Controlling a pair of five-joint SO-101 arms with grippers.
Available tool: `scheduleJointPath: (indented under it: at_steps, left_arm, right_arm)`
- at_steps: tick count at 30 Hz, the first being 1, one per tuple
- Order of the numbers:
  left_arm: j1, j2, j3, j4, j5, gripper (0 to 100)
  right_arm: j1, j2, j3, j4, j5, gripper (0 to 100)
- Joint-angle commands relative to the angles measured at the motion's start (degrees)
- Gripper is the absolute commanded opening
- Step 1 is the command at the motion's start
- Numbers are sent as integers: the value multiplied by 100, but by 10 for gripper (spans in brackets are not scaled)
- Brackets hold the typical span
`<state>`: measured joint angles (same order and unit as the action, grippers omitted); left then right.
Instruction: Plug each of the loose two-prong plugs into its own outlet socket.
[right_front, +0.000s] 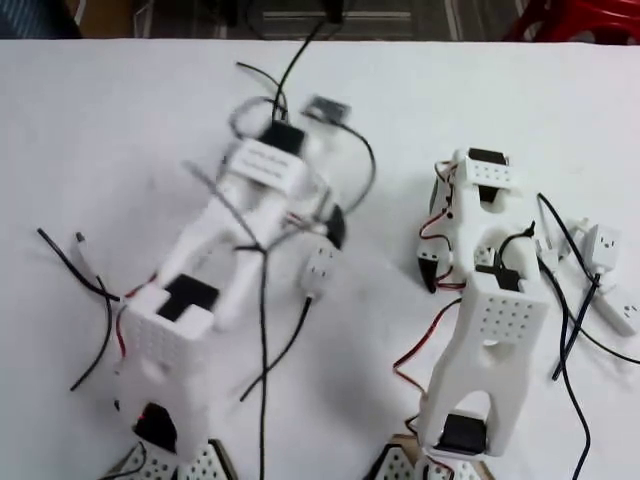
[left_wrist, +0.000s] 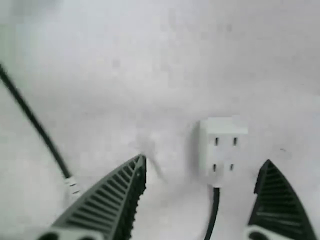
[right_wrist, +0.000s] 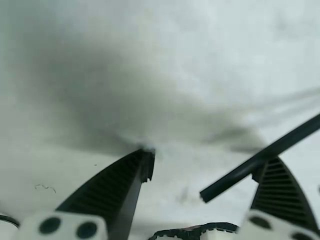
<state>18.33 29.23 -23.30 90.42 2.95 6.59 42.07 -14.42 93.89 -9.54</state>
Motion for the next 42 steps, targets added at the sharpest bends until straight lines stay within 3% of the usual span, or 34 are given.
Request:
scheduleJointPath:
  at_steps: [1, 8, 11, 13, 17, 27, 34, 42]
  left_arm:
    - [-1095, -127, -1266, 1099, -352, 339]
    - [-3213, -110, -1407, 1187, -290, 338]
    - [-4040, -171, -1125, 1187, 325, 289]
    - [-4453, -163, -967, 1187, 765, 239]
    - [-4971, -110, -607, 1169, 862, 191]
    - [-5332, -101, 1116, -211, 879, 192]
    - [-5684, -101, 1503, -1011, 888, 191]
    - [-5604, -92, 2048, -2145, 888, 189]
  right_arm:
    - [4, 75, -70, -347, 9, 327]
    - [-4, 75, -70, -347, 9, 327]
    - [-4, 75, -70, -356, 9, 327]
    - [-13, 75, -70, -356, 9, 327]
    - [-13, 75, -70, -356, 9, 327]
    - [-13, 84, -70, -356, 9, 327]
    - [-13, 84, -70, -347, 9, 327]
    - [-4, 84, -62, -338, 9, 327]
